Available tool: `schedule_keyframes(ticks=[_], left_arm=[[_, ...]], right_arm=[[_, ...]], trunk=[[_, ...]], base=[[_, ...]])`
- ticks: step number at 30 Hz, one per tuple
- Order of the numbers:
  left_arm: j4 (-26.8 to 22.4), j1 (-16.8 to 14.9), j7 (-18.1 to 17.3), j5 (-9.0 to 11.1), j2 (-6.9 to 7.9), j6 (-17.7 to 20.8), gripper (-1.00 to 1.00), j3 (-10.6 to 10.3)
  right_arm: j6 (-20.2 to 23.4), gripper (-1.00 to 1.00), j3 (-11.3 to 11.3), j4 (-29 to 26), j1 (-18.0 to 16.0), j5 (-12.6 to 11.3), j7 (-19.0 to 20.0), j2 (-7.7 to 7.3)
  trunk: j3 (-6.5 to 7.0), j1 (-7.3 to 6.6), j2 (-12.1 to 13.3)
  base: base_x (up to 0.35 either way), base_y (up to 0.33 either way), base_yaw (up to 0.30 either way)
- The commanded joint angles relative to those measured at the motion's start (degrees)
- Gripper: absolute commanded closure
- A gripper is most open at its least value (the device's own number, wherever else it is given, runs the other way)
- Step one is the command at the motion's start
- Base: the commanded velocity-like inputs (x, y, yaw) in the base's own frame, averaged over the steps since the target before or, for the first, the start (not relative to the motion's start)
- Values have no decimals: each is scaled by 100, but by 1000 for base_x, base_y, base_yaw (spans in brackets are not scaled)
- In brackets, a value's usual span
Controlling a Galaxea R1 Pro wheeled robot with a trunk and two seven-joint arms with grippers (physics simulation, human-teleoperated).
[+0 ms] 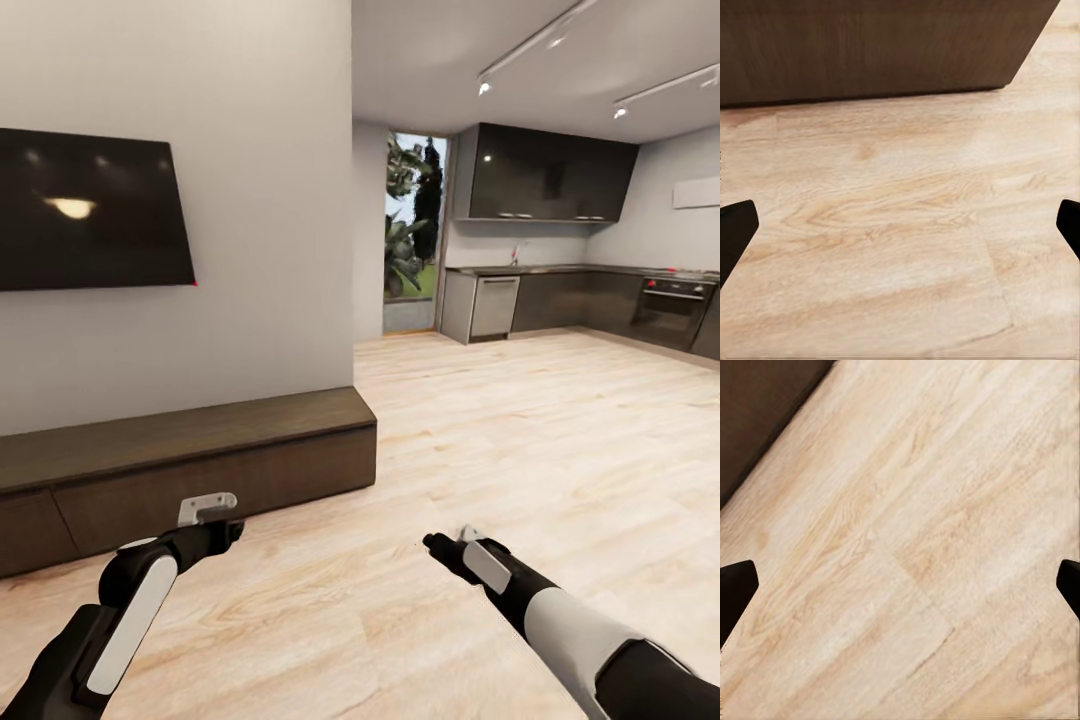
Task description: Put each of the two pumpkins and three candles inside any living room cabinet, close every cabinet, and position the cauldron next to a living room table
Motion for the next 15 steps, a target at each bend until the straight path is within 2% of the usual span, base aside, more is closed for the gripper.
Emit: schedule_keyframes(ticks=[1,3,6,9,15], left_arm=[[-3,-5,60,61,3,29,-100,-13],[-1,-5,63,61,-1,92,-100,-26],[-6,-5,61,59,1,242,-100,-18],[-8,-6,60,91,-1,288,-100,13],[-13,-8,60,131,-4,305,-100,24]], right_arm=[[28,-100,35,-17,17,-169,-40,-56],[16,-100,32,-5,108,-499,-37,-159],[43,-100,36,-9,158,-694,-22,-344],[58,-100,38,-7,170,-739,-11,-413],[44,-100,38,-53,172,-734,-9,-426]], trunk=[[2,-24,38],[19,-68,119],[-9,-68,119],[-36,-68,119],[-88,-68,119]], base=[[0,0,-3],[0,0,-23],[0,0,-74],[0,0,-128],[0,0,-161]])
